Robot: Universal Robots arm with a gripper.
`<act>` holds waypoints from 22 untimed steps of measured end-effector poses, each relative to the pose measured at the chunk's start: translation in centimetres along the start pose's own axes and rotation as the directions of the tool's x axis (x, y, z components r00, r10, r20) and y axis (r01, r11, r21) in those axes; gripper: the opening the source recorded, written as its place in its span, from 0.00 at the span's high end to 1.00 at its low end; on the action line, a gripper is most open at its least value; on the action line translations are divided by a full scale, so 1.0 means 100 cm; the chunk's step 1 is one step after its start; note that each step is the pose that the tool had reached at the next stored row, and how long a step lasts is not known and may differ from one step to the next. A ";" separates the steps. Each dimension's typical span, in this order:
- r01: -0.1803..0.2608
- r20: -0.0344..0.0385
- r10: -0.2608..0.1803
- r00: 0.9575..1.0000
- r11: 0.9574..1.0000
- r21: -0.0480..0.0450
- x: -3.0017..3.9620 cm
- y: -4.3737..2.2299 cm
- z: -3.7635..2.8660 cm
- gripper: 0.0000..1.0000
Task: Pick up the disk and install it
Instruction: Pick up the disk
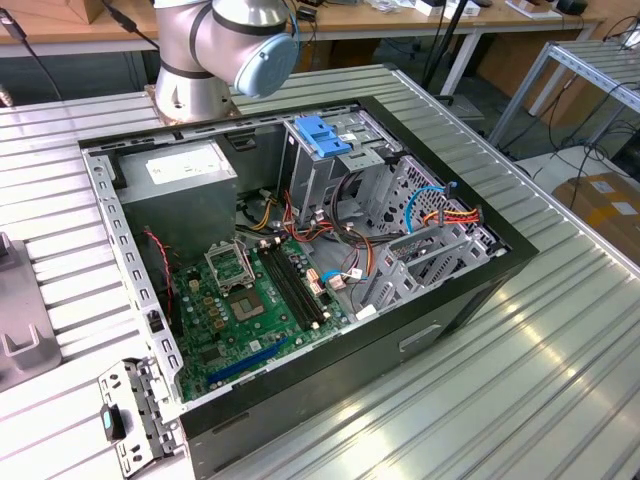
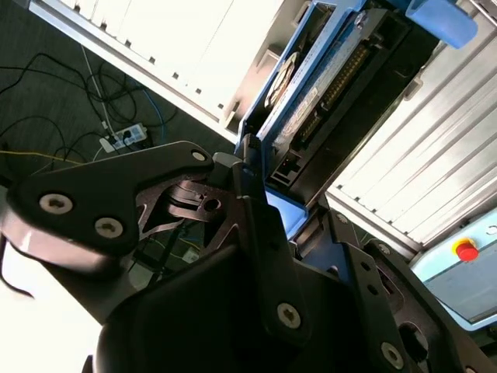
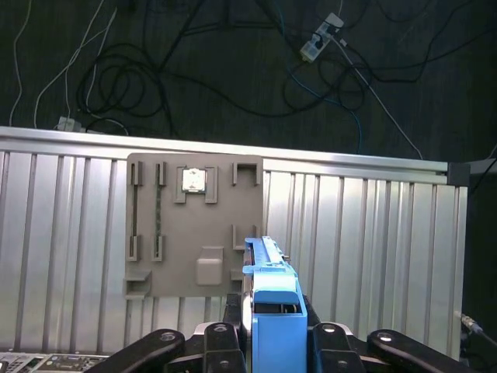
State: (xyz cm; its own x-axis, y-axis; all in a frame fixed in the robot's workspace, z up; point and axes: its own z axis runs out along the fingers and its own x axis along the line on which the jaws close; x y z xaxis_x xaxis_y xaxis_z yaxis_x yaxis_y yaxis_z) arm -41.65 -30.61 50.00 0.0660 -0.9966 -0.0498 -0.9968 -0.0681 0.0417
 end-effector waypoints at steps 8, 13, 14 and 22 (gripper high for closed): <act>0.000 0.000 0.000 1.000 1.000 0.000 0.0003 -0.0040 -0.0002 0.63; 0.000 0.000 0.000 1.000 1.000 0.000 0.0004 -0.0062 -0.0003 0.63; 0.000 0.000 0.000 1.000 1.000 0.000 0.0005 -0.0071 -0.0003 0.63; 0.000 0.000 0.000 1.000 1.000 0.000 0.0008 -0.0116 -0.0005 0.63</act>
State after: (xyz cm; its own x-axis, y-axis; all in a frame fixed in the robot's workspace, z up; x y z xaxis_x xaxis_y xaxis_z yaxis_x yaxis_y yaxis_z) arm -40.48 -30.61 49.99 0.0660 -0.9966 -0.0498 -0.9968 -0.0681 0.0417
